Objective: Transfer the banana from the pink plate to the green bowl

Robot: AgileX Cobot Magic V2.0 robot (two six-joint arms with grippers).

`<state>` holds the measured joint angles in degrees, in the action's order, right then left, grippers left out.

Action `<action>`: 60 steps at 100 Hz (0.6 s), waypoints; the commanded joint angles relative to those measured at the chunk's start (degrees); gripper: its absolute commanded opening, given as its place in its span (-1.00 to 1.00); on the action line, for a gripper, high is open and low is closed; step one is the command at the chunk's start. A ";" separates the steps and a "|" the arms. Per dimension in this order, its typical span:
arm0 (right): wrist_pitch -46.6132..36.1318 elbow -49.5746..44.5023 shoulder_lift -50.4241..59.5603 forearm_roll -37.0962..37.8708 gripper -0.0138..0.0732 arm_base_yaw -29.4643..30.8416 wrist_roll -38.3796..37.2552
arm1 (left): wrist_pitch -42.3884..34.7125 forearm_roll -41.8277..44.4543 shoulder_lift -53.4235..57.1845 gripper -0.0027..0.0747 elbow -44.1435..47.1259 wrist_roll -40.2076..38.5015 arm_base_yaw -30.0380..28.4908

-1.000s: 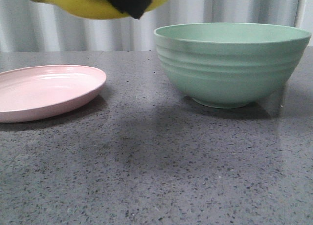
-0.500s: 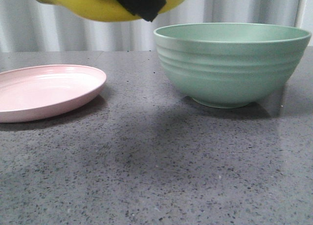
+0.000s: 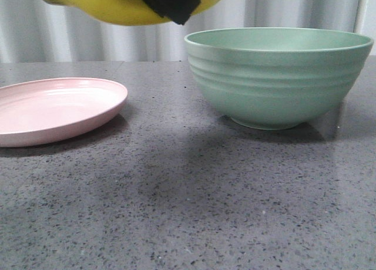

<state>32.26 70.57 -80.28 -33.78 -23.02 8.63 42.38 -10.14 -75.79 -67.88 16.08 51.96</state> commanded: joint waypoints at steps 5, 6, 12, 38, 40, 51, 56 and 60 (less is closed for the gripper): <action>-1.11 2.37 1.52 0.41 -0.86 -0.22 3.46 | -5.08 0.92 2.30 -0.02 -2.17 0.58 0.50; -1.24 2.48 1.52 0.41 -0.86 -0.22 3.46 | -5.08 1.07 2.30 -0.02 -2.17 0.58 0.40; -1.95 3.10 1.52 0.64 -0.86 -0.10 3.46 | -5.08 1.83 3.12 0.00 -2.17 0.58 0.40; -6.00 7.44 1.52 2.60 -0.86 5.53 3.46 | -5.31 3.32 7.49 0.00 -2.17 0.58 0.40; -6.38 7.48 1.52 3.03 -0.86 6.21 3.46 | -5.31 3.32 7.76 0.00 -2.17 0.58 0.40; -7.11 7.48 1.41 6.50 -0.86 10.01 3.46 | -5.31 3.32 8.43 0.00 -2.17 0.58 0.40; -7.11 7.37 1.20 7.34 -0.86 11.53 3.46 | -5.63 3.32 8.57 0.00 -2.17 0.58 0.40; -7.64 7.37 0.94 8.09 -0.86 12.75 3.46 | -5.88 3.32 8.57 0.00 -2.17 0.58 0.40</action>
<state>29.18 75.86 -80.51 -26.82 -12.55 11.54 40.66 -6.56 -68.82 -68.07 16.73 52.07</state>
